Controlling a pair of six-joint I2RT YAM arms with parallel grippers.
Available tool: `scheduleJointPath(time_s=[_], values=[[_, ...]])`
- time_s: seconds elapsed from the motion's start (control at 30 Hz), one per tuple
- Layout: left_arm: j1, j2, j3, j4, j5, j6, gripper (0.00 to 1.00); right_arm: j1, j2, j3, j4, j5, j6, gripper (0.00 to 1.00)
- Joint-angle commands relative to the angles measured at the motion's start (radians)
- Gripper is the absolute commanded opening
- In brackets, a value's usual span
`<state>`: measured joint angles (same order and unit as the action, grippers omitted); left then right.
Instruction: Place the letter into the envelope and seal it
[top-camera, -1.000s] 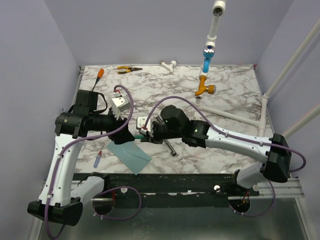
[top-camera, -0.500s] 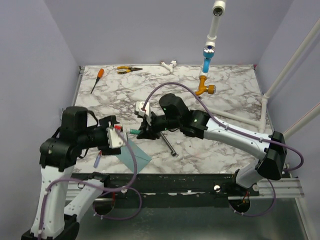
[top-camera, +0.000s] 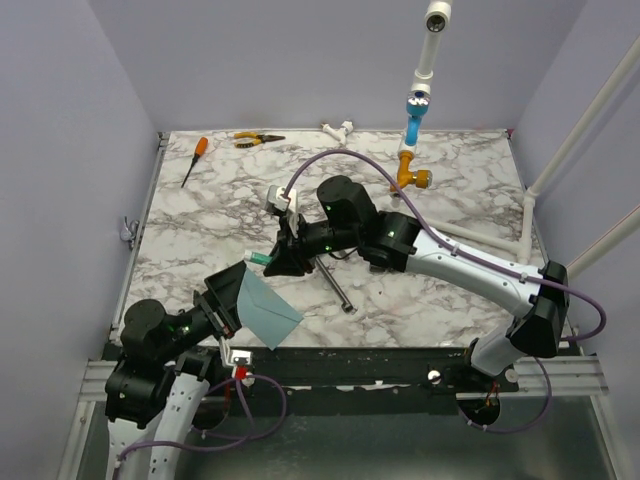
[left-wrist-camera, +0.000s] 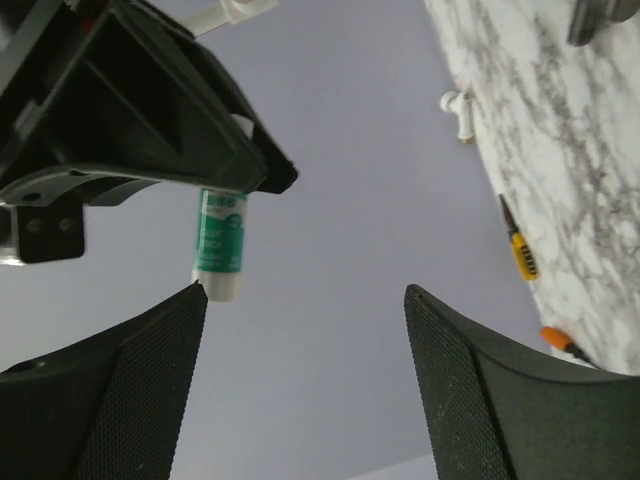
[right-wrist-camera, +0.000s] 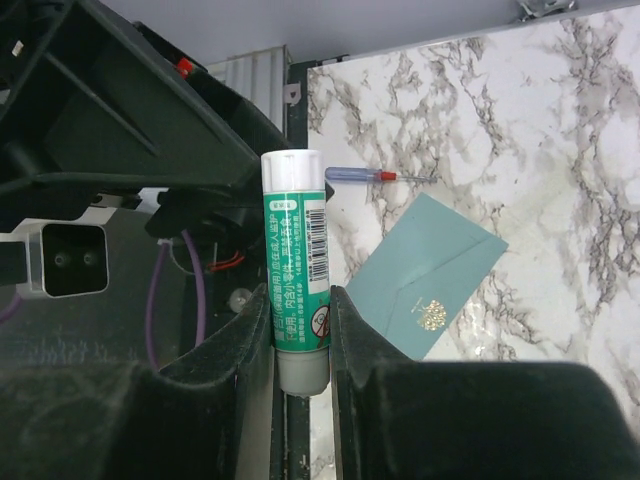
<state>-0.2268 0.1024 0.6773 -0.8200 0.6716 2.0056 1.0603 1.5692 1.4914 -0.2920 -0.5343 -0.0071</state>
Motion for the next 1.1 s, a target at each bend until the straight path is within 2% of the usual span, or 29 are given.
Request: scheduleJointPath(time_s=[0.0, 0.1, 0.2, 0.47, 0.6, 1.07], values=[[0.001, -0.057, -0.029, 0.186, -0.028, 0.224, 0.72, 0.006, 0.020, 0.016, -0.004, -0.025, 0.062, 0.00], [0.001, -0.084, -0.055, 0.263, -0.034, 0.213, 0.64, 0.006, 0.023, 0.013, 0.003, -0.032, 0.077, 0.01], [0.001, -0.086, -0.056, 0.275, -0.036, 0.200, 0.67, 0.007, 0.027, 0.016, 0.008, -0.044, 0.087, 0.01], [0.001, -0.045, -0.072, 0.276, -0.042, 0.282, 0.68, 0.007, 0.056, 0.029, 0.070, -0.126, 0.136, 0.01], [0.001, -0.034, -0.071, 0.276, -0.051, 0.285, 0.59, 0.009, 0.052, 0.022, 0.077, -0.122, 0.138, 0.01], [0.000, -0.011, -0.084, 0.273, -0.070, 0.334, 0.48, 0.024, 0.078, 0.045, 0.083, -0.138, 0.137, 0.01]])
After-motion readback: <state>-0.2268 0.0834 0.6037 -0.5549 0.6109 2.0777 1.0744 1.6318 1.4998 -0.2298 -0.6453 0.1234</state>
